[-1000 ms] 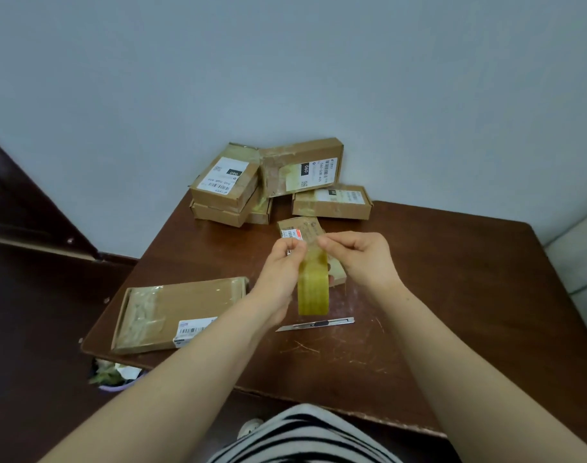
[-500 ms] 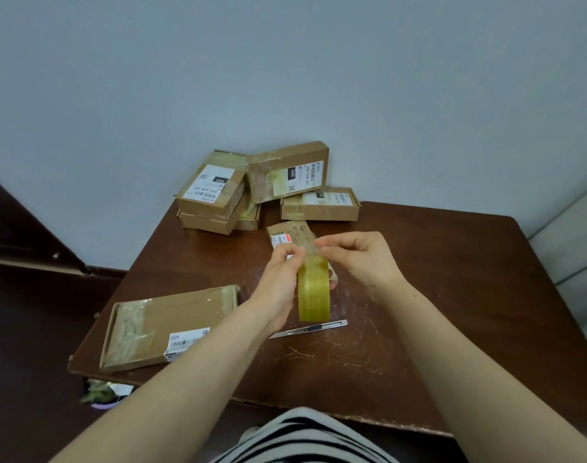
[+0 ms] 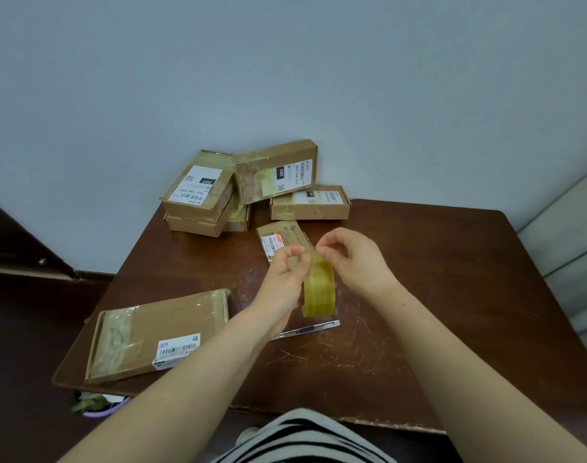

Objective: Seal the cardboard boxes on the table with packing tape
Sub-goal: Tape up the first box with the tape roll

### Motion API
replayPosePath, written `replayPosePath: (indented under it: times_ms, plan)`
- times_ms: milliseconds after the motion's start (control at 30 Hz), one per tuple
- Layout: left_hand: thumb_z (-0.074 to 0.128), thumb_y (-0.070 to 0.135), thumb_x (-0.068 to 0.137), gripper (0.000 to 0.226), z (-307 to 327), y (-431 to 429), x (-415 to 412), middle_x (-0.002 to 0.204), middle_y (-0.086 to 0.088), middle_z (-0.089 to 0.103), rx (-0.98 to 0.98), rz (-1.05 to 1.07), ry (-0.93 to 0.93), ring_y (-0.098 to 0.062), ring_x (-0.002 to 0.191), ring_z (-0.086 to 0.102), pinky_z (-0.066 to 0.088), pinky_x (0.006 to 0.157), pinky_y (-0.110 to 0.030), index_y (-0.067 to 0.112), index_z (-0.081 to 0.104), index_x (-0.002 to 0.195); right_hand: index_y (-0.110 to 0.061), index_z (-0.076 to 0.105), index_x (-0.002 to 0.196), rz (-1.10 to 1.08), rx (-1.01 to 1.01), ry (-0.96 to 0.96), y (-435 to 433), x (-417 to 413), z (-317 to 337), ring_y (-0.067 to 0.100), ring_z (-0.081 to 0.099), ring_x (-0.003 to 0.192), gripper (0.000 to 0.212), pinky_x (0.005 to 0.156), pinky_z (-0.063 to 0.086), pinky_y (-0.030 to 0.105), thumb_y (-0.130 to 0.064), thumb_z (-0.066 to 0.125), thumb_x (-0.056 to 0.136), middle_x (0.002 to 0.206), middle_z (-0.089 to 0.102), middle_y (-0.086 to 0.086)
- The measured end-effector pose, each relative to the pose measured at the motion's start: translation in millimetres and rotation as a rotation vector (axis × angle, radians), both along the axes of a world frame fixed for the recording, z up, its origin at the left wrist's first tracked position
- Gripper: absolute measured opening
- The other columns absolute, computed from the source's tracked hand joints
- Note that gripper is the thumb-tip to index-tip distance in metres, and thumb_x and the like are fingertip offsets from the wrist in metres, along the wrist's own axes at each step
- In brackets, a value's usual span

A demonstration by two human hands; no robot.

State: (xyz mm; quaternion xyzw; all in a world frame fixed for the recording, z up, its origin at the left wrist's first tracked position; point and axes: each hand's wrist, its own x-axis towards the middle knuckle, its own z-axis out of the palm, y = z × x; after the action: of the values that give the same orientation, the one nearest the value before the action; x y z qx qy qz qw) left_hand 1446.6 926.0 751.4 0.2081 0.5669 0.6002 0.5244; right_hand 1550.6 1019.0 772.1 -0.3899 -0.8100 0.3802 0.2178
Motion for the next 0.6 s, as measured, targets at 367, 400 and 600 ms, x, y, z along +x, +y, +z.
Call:
replayPosePath:
  times_ms: [367, 400, 600]
  plan:
    - [0.058, 0.026, 0.094, 0.009, 1.9, 25.0, 22.2, 0.100, -0.021, 0.058, -0.049, -0.090, 0.168, -0.031, 0.086, 0.057, 0.045, 0.077, -0.051, 0.019, 0.056, 0.088, -0.017, 0.071, 0.084, -0.025, 0.020, -0.106, 12.3, 36.8, -0.2, 0.003, 0.055, 0.076, 0.009, 0.076, 0.049, 0.029, -0.022, 0.065, 0.089, 0.080, 0.054, -0.014]
    - [0.057, 0.025, 0.094, 0.010, 1.3, 28.9, 26.7, 0.098, -0.019, 0.058, -0.055, -0.086, 0.157, -0.031, 0.086, 0.057, 0.045, 0.077, -0.050, 0.017, 0.056, 0.088, -0.020, 0.069, 0.082, -0.085, -0.051, -0.061, 14.7, 41.5, -3.3, 0.007, 0.059, 0.080, 0.008, 0.076, 0.050, 0.028, -0.022, 0.066, 0.089, 0.084, 0.059, -0.011]
    - [0.053, 0.026, 0.097, 0.012, -5.1, 53.7, 49.4, 0.098, -0.013, 0.064, -0.094, -0.068, 0.080, -0.027, 0.090, 0.063, 0.054, 0.081, -0.047, 0.015, 0.055, 0.093, -0.014, 0.053, 0.118, -0.358, -0.705, 0.308, 20.1, 75.1, -17.7, 0.018, 0.070, 0.091, 0.040, 0.078, 0.058, 0.032, -0.025, 0.072, 0.085, 0.113, 0.064, 0.007]
